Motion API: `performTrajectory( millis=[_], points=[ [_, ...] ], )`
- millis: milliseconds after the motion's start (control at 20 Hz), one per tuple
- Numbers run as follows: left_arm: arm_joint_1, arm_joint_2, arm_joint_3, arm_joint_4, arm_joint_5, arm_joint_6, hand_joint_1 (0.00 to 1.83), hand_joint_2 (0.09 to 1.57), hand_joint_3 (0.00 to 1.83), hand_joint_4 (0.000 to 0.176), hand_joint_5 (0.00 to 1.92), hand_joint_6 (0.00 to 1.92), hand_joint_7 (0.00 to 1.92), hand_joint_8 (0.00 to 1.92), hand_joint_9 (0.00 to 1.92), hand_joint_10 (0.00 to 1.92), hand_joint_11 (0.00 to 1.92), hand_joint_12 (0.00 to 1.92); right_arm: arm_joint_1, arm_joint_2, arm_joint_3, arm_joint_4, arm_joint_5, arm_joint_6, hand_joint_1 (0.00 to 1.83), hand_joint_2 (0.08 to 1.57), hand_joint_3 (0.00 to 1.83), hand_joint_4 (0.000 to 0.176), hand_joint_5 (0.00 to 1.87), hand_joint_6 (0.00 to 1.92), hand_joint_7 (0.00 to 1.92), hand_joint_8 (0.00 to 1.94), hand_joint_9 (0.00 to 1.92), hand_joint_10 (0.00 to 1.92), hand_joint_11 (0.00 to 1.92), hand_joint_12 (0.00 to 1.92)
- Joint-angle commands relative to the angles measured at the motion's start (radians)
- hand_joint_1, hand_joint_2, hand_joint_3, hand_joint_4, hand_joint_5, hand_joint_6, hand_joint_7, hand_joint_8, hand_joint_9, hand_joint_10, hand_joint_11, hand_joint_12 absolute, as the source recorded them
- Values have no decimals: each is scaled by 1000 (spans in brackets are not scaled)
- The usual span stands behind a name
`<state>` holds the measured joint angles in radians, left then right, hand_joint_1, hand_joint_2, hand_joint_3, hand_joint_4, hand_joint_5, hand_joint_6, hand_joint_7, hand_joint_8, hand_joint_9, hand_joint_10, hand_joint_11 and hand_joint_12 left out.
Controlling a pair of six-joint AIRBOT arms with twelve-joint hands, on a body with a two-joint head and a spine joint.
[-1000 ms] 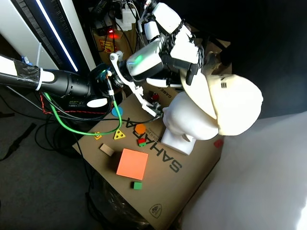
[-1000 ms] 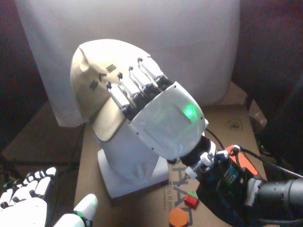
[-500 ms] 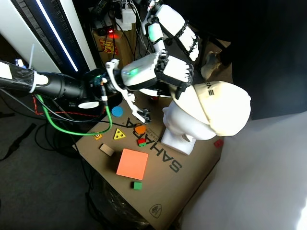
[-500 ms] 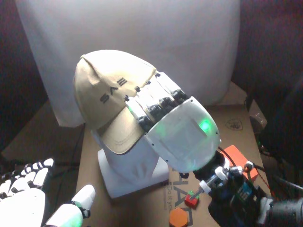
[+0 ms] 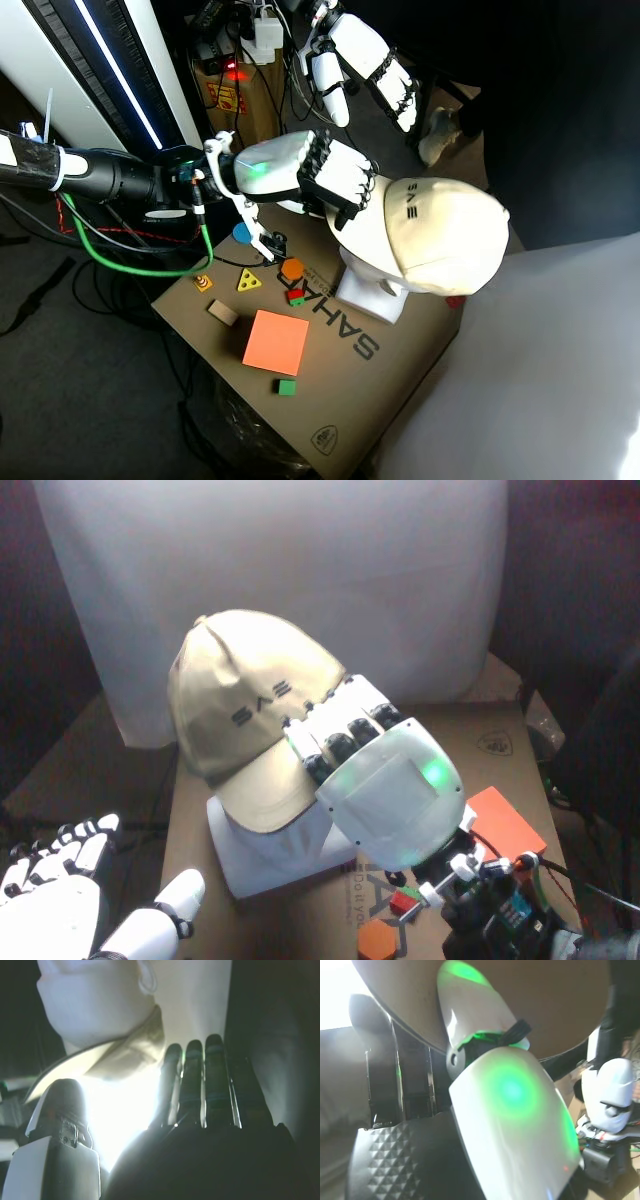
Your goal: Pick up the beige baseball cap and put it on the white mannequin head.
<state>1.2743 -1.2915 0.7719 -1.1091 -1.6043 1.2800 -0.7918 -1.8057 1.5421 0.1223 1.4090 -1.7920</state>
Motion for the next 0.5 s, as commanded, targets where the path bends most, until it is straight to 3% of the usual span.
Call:
performTrajectory(
  millis=[0, 100, 450],
  points=[
    [-6, 3, 2, 51, -97, -7, 0, 1140, 1, 0, 144, 0, 144, 2, 154, 2, 0, 546, 7, -3, 5, -21, 88, -8, 1363, 1159, 0, 0, 798, 1114, 915, 1056, 867, 1417, 790, 1536],
    [-6, 3, 2, 51, -97, -2, 0, 1141, 1, 0, 155, 3, 156, 4, 158, 2, 0, 575, 11, -9, 8, 26, 71, -4, 1364, 1159, 0, 0, 795, 1108, 920, 1056, 863, 1422, 790, 1536],
    [-28, -11, 34, 69, -50, 5, 0, 1140, 0, 0, 152, 1, 153, 1, 159, 2, 0, 583, -45, -5, -13, 7, 61, -19, 1364, 1158, 0, 0, 794, 1111, 923, 1054, 868, 1412, 785, 1530]
  ],
)
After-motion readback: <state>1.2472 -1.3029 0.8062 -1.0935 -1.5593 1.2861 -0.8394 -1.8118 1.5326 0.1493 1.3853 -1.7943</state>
